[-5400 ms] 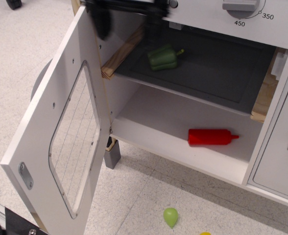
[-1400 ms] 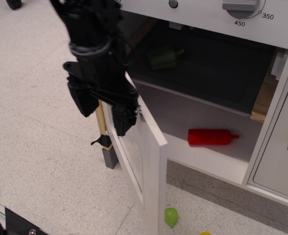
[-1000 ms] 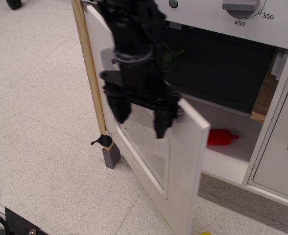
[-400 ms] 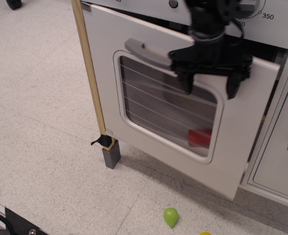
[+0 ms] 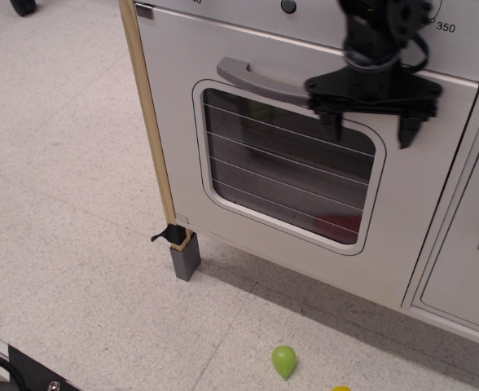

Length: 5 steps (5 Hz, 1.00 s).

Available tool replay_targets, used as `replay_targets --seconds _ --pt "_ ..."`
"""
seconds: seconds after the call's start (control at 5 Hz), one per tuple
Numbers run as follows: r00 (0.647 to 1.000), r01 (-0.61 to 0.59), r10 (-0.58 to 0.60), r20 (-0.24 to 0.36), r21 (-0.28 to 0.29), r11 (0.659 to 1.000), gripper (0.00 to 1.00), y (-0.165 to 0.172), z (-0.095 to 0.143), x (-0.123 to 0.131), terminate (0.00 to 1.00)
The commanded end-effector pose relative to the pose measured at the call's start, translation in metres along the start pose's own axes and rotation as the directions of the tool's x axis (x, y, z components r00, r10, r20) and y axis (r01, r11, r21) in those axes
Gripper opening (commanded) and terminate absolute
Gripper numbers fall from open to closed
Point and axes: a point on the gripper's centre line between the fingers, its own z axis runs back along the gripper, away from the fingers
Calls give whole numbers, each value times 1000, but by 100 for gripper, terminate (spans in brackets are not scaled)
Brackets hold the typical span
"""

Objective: Close oven

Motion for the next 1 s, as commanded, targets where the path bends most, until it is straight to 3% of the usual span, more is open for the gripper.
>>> replay_targets --seconds 0.0,0.4,0.6,0.8 --pt "999 20 -23 -41 -65 998 100 23 59 -5 0" --pt "993 19 -20 -114 -11 1000 100 37 66 -16 0" --pt "993 19 -20 -114 -11 1000 100 37 66 -16 0" --pt "993 19 -20 -114 -11 1000 100 37 66 -16 100"
